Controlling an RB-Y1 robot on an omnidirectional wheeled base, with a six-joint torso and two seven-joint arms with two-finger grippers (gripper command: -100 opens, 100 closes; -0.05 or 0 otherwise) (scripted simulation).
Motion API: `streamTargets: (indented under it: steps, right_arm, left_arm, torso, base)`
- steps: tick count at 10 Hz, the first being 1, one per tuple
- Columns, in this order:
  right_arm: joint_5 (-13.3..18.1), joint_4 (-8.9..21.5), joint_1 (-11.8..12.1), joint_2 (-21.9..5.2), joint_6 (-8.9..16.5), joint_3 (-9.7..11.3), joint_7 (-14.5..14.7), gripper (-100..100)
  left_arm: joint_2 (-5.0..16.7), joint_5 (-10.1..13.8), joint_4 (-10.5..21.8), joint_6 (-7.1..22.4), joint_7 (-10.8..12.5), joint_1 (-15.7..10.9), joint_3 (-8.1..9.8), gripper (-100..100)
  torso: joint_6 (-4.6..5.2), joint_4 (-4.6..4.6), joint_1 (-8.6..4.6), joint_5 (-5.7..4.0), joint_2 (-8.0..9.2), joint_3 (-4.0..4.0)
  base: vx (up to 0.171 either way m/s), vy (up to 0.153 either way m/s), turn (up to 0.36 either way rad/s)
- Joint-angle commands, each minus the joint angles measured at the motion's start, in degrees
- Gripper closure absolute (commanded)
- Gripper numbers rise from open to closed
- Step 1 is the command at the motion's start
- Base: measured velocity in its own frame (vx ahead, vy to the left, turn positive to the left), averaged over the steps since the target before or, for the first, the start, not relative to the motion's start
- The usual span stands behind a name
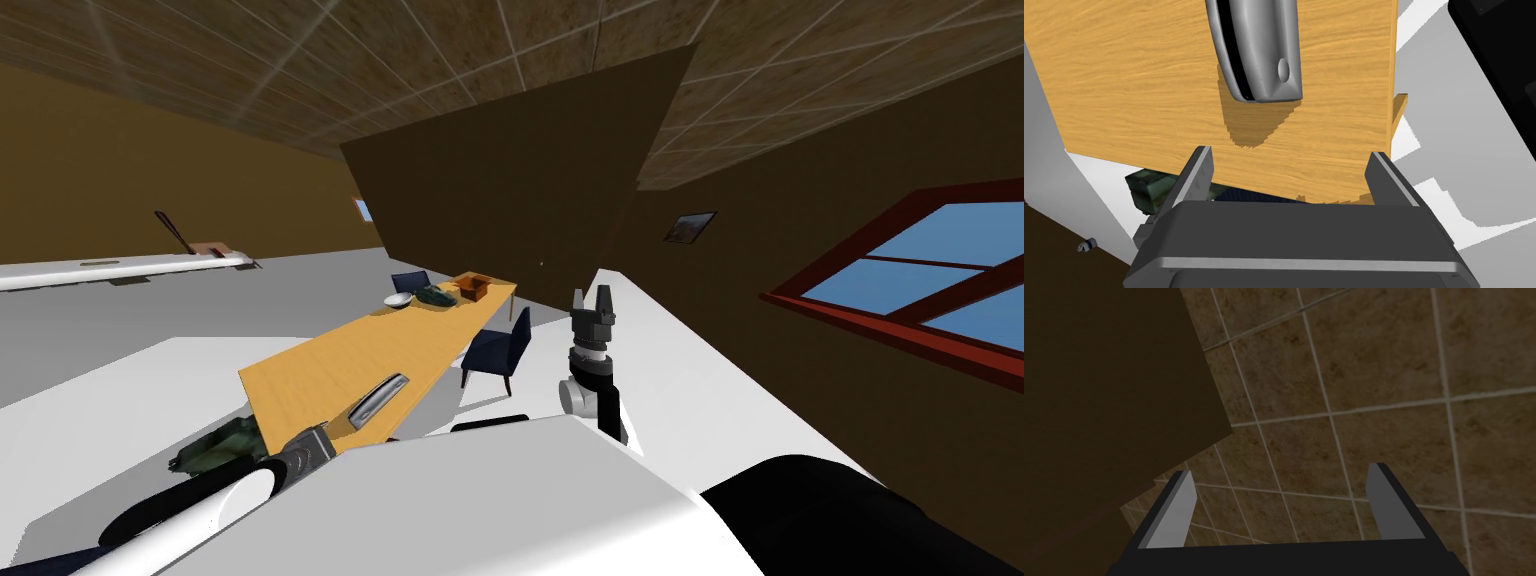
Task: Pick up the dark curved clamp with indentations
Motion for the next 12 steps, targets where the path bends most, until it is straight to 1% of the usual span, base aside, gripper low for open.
streamTargets:
  steps: [1, 4, 7, 8, 9, 10, 11, 12]
  right_arm:
    - [0.0, 0.0, 0.0, 0.0, 0.0, 0.0, 0.0, 0]
    - [0.0, 0.0, 0.01, 0.0, 0.0, 0.0, 0.0, 0]
    - [0.0, 0.0, 0.0, 0.0, 0.0, 0.0, 0.0, 0]
    - [0.0, 0.0, 0.0, 0.0, 0.0, 0.0, 0.0, 0]
    - [0.0, 0.0, 0.0, 0.0, 0.0, 0.0, 0.0, 0]
    - [0.0, 0.0, 0.0, 0.0, 0.0, 0.0, 0.0, 0]
    - [0.0, 0.0, -0.01, 0.0, 0.0, 0.0, 0.0, 0]
    - [0.0, 0.0, -0.01, 0.0, 0.0, 0.0, 0.0, 0]
  left_arm:
    - [-0.11, 0.64, 1.18, 2.5, 0.8, -0.46, 1.51, -100]
    - [-0.45, 1.9, 3.58, 7.24, 2.55, -1.39, 4.81, -100]
    - [-0.62, 2.85, 5.25, 10.63, 3.88, -2.1, 7.28, -100]
    - [-0.77, 3.28, 5.91, 12.11, 4.47, -2.4, 8.39, -100]
    - [-0.94, 3.52, 6.25, 12.93, 4.8, -2.56, 9.0, -100]
    - [-0.86, 3.2, 6.09, 12.15, 4.55, -2.58, 8.45, -100]
    - [-0.85, 3.23, 6.17, 12.39, 4.66, -2.65, 8.54, 0]
    - [-1.01, 2.81, 7.74, 11.11, 4.37, -3.26, 8.07, -100]
  torso:
    - [0.0, 0.0, 0.0, 0.0, 0.0, 0.0]
    - [0.0, -0.03, 0.07, 0.01, -0.18, -0.09]
    - [0.0, -0.02, 0.03, 0.01, -0.09, -0.05]
    - [0.0, 0.0, 0.02, 0.01, 0.01, 0.01]
    - [0.0, 0.01, 0.02, 0.01, 0.01, 0.01]
    - [0.0, 0.01, 0.01, 0.01, 0.02, 0.01]
    - [-0.02, 0.04, -0.03, 0.0, 0.24, 0.13]
    - [-0.02, 0.09, -0.06, -0.01, 0.43, 0.24]
  base:
    - [0.111, 0.003, -0.071]
    - [0.183, 0.014, -0.101]
    - [0.157, 0.015, -0.079]
    - [0.137, 0.018, -0.089]
    - [0.136, 0.017, -0.071]
    - [0.059, 0.008, -0.012]
    - [0.011, 0.002, 0.002]
    - [0.009, 0.01, 0.007]
